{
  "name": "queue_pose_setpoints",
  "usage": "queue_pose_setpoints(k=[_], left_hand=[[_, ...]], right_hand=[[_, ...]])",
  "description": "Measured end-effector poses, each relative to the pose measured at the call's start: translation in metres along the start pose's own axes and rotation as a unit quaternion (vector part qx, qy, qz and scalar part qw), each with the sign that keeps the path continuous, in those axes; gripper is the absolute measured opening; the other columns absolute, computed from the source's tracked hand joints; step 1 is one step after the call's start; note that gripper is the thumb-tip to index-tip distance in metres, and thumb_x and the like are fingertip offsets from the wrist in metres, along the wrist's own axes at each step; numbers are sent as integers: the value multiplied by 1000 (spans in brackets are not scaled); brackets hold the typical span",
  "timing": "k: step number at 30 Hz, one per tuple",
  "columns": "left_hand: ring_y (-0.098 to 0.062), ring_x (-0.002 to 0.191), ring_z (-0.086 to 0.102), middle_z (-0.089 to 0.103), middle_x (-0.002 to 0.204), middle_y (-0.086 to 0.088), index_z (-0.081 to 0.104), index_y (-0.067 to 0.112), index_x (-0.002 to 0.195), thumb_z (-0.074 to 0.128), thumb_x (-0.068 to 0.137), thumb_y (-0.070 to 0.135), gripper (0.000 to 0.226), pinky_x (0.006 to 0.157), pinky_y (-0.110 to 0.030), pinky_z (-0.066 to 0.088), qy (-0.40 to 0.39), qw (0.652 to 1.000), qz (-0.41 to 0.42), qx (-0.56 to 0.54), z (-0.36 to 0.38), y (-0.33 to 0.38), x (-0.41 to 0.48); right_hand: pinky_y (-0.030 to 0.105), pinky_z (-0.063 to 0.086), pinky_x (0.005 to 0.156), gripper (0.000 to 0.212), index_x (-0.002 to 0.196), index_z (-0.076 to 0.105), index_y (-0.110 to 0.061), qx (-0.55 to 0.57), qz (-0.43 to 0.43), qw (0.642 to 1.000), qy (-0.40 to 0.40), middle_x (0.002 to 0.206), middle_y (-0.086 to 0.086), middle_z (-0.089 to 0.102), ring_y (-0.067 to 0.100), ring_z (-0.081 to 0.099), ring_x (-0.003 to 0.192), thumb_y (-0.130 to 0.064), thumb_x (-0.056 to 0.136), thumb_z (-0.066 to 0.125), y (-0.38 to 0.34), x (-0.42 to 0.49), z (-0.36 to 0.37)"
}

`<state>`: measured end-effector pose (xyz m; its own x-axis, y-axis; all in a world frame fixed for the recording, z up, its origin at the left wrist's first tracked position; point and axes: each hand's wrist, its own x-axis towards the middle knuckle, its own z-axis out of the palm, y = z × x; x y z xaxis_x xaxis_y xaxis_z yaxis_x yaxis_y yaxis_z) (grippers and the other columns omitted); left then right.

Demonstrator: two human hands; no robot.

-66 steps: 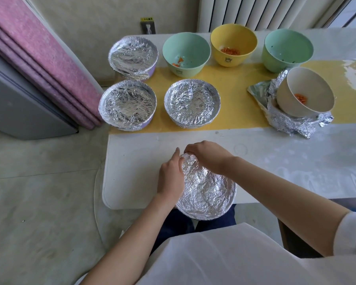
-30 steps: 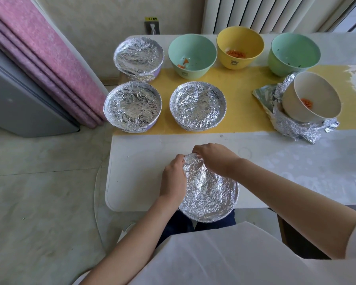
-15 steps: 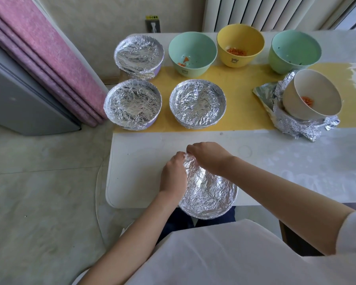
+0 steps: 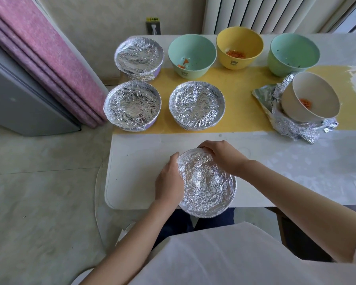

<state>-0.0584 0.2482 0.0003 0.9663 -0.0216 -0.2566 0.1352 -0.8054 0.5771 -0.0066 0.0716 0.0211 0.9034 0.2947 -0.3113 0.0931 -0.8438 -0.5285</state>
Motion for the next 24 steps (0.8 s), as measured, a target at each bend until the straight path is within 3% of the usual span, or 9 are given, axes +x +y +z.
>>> queue_pose_setpoints(k=[5, 8, 12, 14, 18, 21, 24], left_hand=[[-19, 125, 45, 49, 137, -5, 44, 9, 136, 35, 100, 12, 37, 100, -21, 33, -1, 995, 30, -92, -8, 3, 8], [-20, 116, 54, 59, 126, -6, 53, 10, 129, 39, 99, 12, 33, 97, -26, 40, 0, 992, 45, -118, -6, 10, 18], [-30, 92, 63, 69, 100, -11, 62, 12, 114, 41, 97, 6, 27, 75, -37, 50, 35, 994, 54, -88, -2, 13, 21], [-31, 89, 63, 69, 97, -12, 62, 11, 112, 43, 95, 2, 27, 71, -33, 48, 48, 995, 50, -73, -1, 14, 19], [-30, 94, 62, 69, 103, -11, 61, 12, 115, 43, 88, -9, 38, 75, -34, 47, 58, 996, 47, -58, 0, 17, 17], [-30, 97, 63, 68, 106, -11, 61, 12, 117, 44, 86, -11, 42, 80, -37, 50, 59, 995, 51, -54, 1, 17, 16], [-31, 97, 63, 68, 106, -10, 61, 11, 117, 44, 85, -12, 43, 81, -37, 50, 67, 994, 59, -59, 1, 17, 15]], right_hand=[[35, 45, 86, 28, 120, 59, -9, 8, 17, 1000, -1, 111, 11, 67, 29, 61, 102, -6, 95, 48, 1, 1, 3], [38, 47, 83, 33, 122, 57, -10, -45, 6, 999, -26, 106, 12, 67, 30, 61, 96, 0, 92, 48, -1, 3, 2], [33, 37, 61, 18, 94, 51, -13, -100, 3, 994, -41, 79, 7, 56, 30, 56, 76, 2, 86, 53, -3, 3, 0], [30, 33, 61, 19, 103, 54, -10, -121, -8, 992, -33, 84, 10, 59, 31, 57, 79, -6, 85, 60, -6, 2, 0], [29, 35, 61, 17, 108, 55, -12, -160, 3, 987, -34, 84, 7, 57, 26, 49, 71, -8, 93, 48, -8, 5, -4], [31, 41, 61, 20, 101, 57, -10, -122, 7, 991, -48, 80, 7, 55, 27, 52, 71, -5, 96, 39, -7, 11, -4], [37, 44, 63, 22, 97, 60, -8, -69, 6, 997, -32, 75, 10, 59, 30, 56, 71, 3, 92, 41, -4, 11, 3]])
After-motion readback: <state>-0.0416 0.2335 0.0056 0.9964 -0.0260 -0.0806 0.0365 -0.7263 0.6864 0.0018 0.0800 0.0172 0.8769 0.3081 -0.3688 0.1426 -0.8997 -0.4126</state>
